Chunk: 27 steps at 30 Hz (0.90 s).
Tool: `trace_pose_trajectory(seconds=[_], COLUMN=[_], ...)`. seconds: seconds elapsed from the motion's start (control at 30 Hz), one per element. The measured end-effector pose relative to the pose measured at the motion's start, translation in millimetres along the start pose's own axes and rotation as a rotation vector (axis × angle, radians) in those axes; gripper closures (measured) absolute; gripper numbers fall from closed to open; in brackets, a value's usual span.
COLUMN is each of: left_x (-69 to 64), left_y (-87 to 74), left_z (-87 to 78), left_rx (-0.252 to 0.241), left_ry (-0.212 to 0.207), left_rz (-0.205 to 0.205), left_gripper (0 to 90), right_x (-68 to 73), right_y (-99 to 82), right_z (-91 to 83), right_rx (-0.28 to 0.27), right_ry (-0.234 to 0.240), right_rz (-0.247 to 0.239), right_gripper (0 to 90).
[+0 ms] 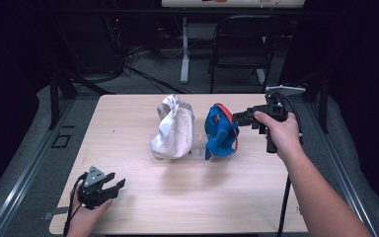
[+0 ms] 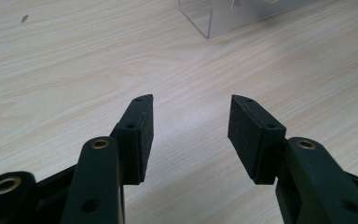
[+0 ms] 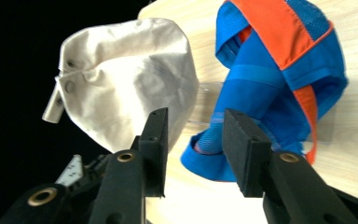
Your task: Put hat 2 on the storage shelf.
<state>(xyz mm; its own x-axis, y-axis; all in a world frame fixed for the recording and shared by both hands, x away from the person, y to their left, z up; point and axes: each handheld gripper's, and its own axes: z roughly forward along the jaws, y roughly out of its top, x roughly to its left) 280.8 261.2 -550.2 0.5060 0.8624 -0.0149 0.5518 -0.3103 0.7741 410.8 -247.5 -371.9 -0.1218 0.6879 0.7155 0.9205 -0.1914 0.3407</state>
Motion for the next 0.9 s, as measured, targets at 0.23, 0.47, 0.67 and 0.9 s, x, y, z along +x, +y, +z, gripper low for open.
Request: trace_pose_trajectory(seconds=[0.23, 0.47, 0.67, 0.9], left_x=[0.2, 0.8, 0.8, 0.7], left_y=[-0.2, -0.7, -1.0, -1.1], left_z=[0.1, 0.7, 0.9, 1.4], left_rx=[0.003, 0.002, 0.003, 0.004], left_ry=[0.001, 0.002, 0.003, 0.005], left_rz=[0.0, -0.004, -0.007, -0.008], left_gripper=[50.5, 49.4, 48.7, 48.3], right_x=[0.3, -2.2, -4.6, -6.4], right_y=[-6.7, -15.1, -22.0, -35.0], right_z=[0.4, -0.4, -3.1, -7.3], right_rx=[-0.011, -0.013, -0.032, -0.054], right_ry=[-0.026, -0.044, -0.049, -0.05], right_rz=[-0.041, -0.08, -0.104, -0.166], right_gripper=[55.1, 50.2, 47.1, 44.1])
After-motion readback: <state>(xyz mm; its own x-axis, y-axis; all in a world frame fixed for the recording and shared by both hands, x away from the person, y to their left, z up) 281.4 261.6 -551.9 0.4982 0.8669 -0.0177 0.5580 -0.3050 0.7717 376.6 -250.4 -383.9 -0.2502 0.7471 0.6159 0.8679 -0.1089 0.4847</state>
